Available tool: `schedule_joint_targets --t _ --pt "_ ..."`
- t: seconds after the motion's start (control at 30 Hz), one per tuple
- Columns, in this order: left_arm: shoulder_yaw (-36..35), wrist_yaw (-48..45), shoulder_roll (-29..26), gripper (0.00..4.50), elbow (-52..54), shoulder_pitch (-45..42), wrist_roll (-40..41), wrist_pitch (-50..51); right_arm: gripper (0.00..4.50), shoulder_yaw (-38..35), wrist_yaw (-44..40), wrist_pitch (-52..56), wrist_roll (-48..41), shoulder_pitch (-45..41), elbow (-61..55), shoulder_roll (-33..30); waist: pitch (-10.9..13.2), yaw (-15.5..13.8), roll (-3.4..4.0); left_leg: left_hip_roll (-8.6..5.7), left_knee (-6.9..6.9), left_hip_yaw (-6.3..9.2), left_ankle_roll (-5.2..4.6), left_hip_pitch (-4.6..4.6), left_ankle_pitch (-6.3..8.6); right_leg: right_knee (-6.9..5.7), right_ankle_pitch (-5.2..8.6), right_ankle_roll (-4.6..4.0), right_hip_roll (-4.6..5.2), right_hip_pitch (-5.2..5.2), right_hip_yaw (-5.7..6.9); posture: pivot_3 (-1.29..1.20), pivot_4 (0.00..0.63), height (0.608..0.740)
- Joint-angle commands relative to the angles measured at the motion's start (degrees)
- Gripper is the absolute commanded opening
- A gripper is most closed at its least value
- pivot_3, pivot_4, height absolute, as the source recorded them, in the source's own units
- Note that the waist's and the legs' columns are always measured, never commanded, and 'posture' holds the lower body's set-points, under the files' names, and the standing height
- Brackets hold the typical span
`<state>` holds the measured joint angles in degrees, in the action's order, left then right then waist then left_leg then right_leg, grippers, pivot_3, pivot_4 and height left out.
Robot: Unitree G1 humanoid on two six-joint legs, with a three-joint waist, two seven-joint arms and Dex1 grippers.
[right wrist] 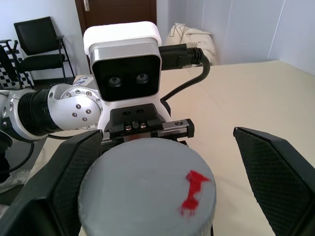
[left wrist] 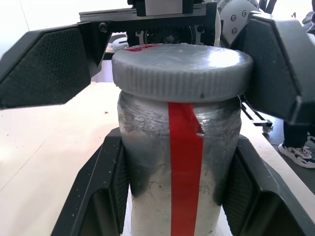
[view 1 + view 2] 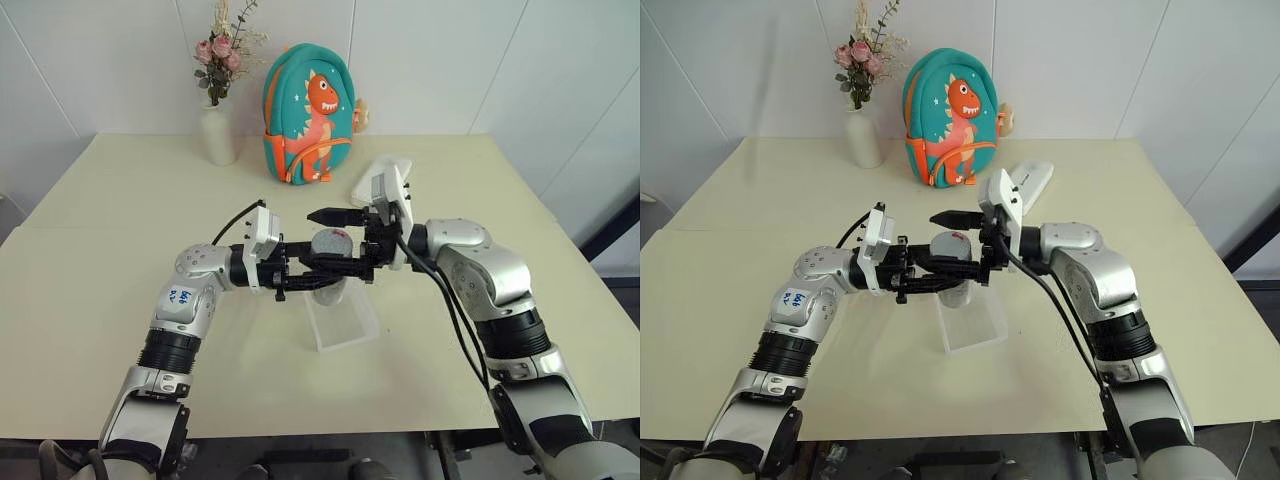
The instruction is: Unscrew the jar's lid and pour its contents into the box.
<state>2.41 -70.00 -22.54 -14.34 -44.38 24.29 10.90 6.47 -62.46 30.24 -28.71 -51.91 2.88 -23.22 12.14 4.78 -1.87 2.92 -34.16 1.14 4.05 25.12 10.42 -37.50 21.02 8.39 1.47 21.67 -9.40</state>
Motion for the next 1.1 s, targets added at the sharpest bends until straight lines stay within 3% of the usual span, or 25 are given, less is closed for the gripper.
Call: schedule_joint_targets --t 0.03,0.77,1.1 --pt "-0.5 -0.1 -0.4 2.05 2.4 0.7 0.5 -0.6 4.47 -2.7 0.0 0.1 -0.8 0.2 -2.5 -2.3 0.0 0.0 0.0 0.0 0.0 0.0 0.0 0.0 0.0 0.0 0.0 0.0 0.0 0.0 0.0 0.0 0.15 0.74" --pt "-0.6 0.1 -0.7 2.05 1.3 0.6 0.4 -1.1 4.47 -5.4 0.2 4.8 -4.5 5.0 -9.6 -9.9 0.0 -0.1 0.0 0.0 0.01 -0.01 0.0 0.0 0.0 0.03 0.0 0.0 0.0 -0.01 -0.01 0.0 0.15 0.74" --pt "-0.5 -0.6 -0.5 2.05 0.0 -0.1 0.1 -1.6 4.47 -7.1 0.9 8.0 -8.2 3.9 -13.0 -10.4 0.0 -0.1 0.0 0.0 0.01 0.0 0.0 0.01 0.0 0.06 0.0 0.0 0.0 -0.02 -0.01 0.0 0.15 0.74"
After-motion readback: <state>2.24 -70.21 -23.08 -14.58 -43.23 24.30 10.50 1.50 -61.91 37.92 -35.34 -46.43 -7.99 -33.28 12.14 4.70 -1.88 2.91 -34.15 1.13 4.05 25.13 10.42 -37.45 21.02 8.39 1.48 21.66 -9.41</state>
